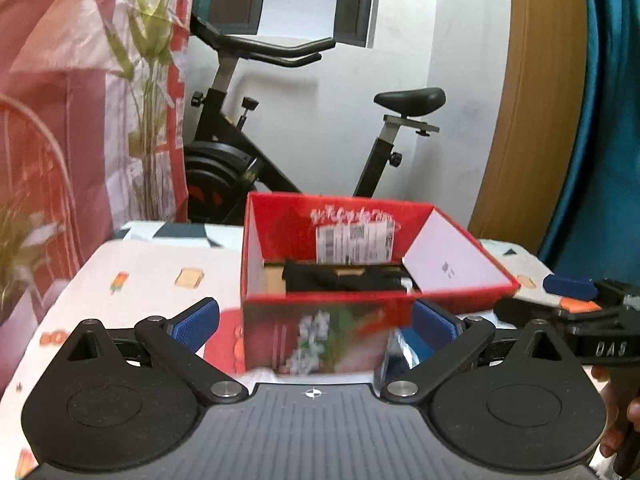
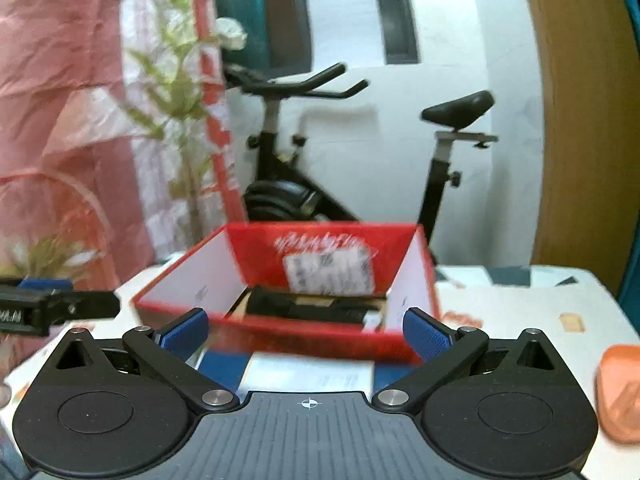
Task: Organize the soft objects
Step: 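Move the left tool back toward the plastic bag with the green cable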
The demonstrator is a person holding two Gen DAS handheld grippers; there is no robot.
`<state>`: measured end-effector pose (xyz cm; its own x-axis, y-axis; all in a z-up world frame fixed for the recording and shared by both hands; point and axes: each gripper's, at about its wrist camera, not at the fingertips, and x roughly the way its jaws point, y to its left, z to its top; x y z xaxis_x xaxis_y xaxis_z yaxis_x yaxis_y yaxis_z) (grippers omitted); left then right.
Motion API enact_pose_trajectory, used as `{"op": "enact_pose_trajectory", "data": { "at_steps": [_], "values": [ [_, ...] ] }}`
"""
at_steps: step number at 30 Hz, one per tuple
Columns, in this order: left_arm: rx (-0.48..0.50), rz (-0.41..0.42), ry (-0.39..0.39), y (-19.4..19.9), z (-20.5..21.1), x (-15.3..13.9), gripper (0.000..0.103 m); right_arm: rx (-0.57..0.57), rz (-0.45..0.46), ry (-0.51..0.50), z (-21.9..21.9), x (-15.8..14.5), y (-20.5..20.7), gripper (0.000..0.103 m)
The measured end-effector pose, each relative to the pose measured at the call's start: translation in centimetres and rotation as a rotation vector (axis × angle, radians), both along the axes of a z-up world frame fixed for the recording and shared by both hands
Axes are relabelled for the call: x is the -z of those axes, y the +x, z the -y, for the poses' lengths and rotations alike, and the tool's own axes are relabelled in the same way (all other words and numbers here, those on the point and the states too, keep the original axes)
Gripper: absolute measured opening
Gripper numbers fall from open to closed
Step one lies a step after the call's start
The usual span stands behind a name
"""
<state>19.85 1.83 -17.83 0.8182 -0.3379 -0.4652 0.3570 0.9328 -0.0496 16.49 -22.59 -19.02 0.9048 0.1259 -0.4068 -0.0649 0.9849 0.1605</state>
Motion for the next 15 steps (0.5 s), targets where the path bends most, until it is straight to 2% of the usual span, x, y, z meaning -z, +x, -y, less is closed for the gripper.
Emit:
{"op": "enact_pose_trajectory", "data": {
  "at_steps": [9,12,15],
  "values": [
    [-0.058,-0.074,-0.025,-2.6,-1.8,3.7,0.103,0.029,-0.029,0.003,-1.4,4.5,-3.9,0.103],
    [-0.091,-0.113,-0.047,-2.6,-2.6,4.7,0.102,0.019,-0.027,0.015,-1.4,5.4,-4.3,0.103],
    [-0.116,-0.124,-0.027,-2.5,-3.0,5.3,0.100,0.013,-0.062,0.022,-1.7,6.2,-3.9,0.103]
  ]
}}
